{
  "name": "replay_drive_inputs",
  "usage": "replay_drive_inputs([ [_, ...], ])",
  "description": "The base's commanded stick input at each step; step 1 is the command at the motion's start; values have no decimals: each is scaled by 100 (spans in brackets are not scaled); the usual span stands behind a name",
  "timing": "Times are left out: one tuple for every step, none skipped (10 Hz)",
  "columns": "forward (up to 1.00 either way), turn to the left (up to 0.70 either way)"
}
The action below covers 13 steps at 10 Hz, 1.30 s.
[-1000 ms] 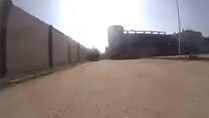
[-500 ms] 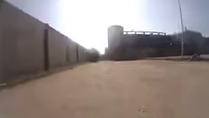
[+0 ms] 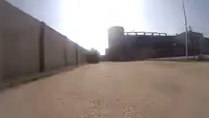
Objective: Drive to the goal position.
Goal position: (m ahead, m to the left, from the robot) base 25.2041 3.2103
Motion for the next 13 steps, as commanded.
replay_drive_inputs([
  [100, 0],
  [100, 0],
  [100, 0],
  [100, 0],
  [100, 0],
  [100, 0],
  [100, 0],
  [100, 0],
  [100, 0],
  [100, 0],
  [100, 0],
  [100, 0],
  [100, 0],
])
